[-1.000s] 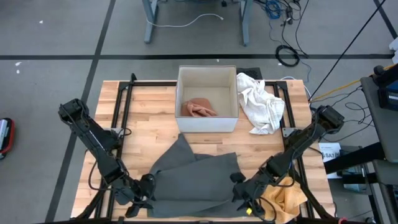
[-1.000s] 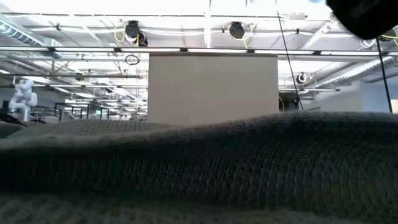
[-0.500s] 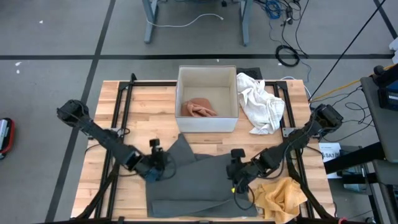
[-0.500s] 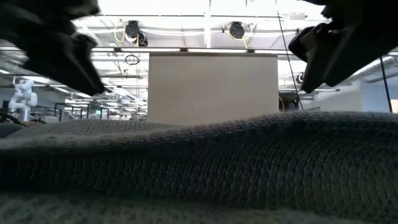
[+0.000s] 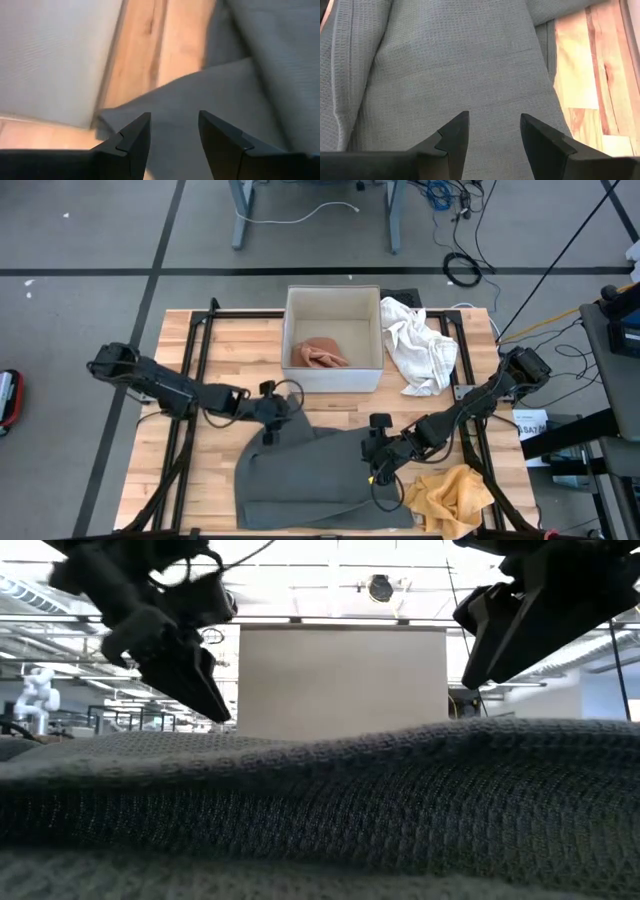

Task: Fold towel
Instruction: Fold the gray towel

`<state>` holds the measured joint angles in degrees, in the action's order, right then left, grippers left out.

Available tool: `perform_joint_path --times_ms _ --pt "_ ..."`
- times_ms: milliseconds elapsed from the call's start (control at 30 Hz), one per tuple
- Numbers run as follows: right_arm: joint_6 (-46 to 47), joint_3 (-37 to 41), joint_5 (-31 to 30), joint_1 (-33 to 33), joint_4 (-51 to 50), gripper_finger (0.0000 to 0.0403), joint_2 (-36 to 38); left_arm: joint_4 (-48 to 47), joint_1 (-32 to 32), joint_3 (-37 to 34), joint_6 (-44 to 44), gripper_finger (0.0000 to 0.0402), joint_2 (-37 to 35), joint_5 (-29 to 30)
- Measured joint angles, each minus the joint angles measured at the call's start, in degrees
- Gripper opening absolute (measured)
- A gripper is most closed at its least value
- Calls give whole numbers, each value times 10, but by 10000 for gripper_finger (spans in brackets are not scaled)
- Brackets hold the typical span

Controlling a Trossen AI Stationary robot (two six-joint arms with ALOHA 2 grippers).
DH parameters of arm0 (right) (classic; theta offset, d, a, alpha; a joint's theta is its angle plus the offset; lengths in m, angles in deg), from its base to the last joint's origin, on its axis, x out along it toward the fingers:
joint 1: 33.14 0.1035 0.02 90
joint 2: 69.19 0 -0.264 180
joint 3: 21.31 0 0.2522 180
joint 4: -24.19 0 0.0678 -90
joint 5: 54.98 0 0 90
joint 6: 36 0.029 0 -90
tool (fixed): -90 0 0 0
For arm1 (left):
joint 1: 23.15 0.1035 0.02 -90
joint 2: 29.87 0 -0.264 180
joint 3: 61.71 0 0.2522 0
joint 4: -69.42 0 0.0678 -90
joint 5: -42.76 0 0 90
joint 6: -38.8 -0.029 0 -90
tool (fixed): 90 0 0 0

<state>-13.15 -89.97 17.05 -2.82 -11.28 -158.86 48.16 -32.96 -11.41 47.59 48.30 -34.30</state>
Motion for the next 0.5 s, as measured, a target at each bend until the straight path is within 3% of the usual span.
perform_joint_path --times_ms 67,233,500 --pt "0 0 0 0 0 164 0 -5 24 0 -22 172 0 -22" --pt "0 0 0 0 6 164 0 13 58 0 -145 172 11 -146" --pt "-6 0 -28 0 16 164 0 61 87 0 -245 172 74 -174"
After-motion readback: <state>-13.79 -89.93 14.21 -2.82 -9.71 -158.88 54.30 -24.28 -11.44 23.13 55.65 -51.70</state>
